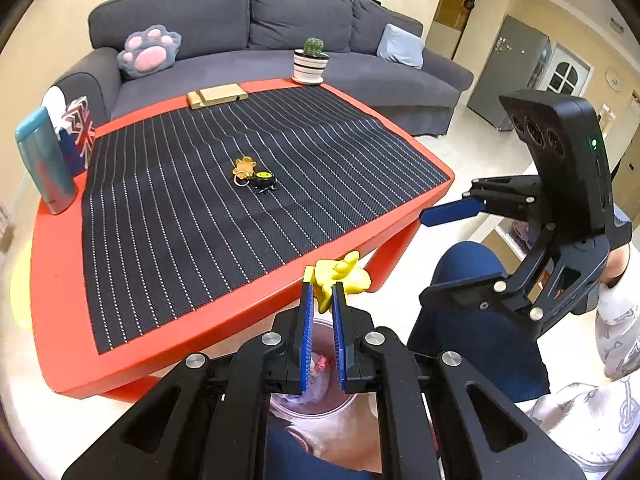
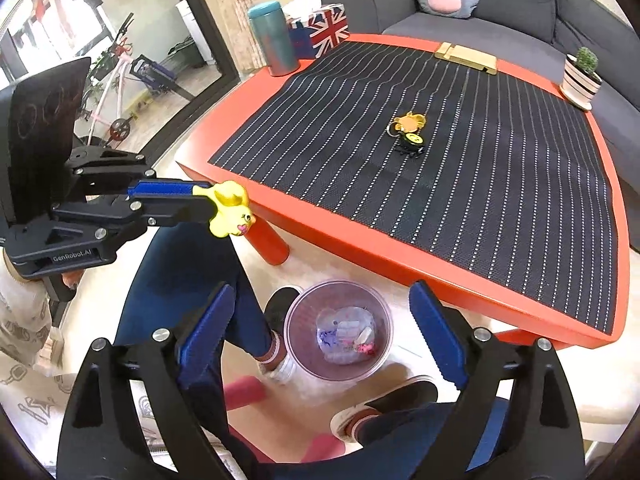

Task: Collect trash
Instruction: 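Open the right tool to drop the pink pig while the left tool holds the duck, then open the left tool over the bin to drop the yellow duck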

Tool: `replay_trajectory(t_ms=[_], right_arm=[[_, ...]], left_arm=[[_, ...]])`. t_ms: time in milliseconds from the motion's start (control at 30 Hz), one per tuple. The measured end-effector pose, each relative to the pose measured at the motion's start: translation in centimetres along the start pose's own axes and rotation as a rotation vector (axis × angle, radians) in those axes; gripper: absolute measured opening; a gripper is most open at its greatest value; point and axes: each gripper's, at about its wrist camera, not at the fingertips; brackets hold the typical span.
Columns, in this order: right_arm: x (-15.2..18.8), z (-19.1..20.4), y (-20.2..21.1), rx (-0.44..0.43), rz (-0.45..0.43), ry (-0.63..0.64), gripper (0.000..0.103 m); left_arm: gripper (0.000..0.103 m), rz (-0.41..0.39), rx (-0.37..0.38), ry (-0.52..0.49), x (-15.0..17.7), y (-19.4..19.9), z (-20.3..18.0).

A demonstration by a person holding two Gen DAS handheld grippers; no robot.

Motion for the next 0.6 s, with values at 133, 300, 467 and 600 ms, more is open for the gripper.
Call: replay_trajectory(t_ms=[133,300,467,600], right_arm=[[0.2,-0.4,0.5,0.012,-0.012,-0.013,0.090],[0.3,-0.8,1.1,0.029,-0.028,-0.024,0.091],[0.6,-1.1,2.0,0.041,-0.046,-0.034,0.091],[0.7,-1.4,2.5,0.046,-0.058,-0.040,0.092]], left_arm=[[0.009,0.008,0.006,-0.007,0.1,-0.3,-0.3],[0.009,0.021,0.009,-0.021,0.3,-0.6,-0.8],[0.009,0.033,0.009,-0.033,0.5,-0.9,-1.4],[0.009,0.043,0.019,-0.042,0.6,-1.1,-1.8]])
Point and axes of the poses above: each gripper's, at about its wrist camera, not at the fingertips, and y roughly against the way its jaws point, z to its left, x to its underside, and after that the axes turned 10 degrees about -x, right-handed
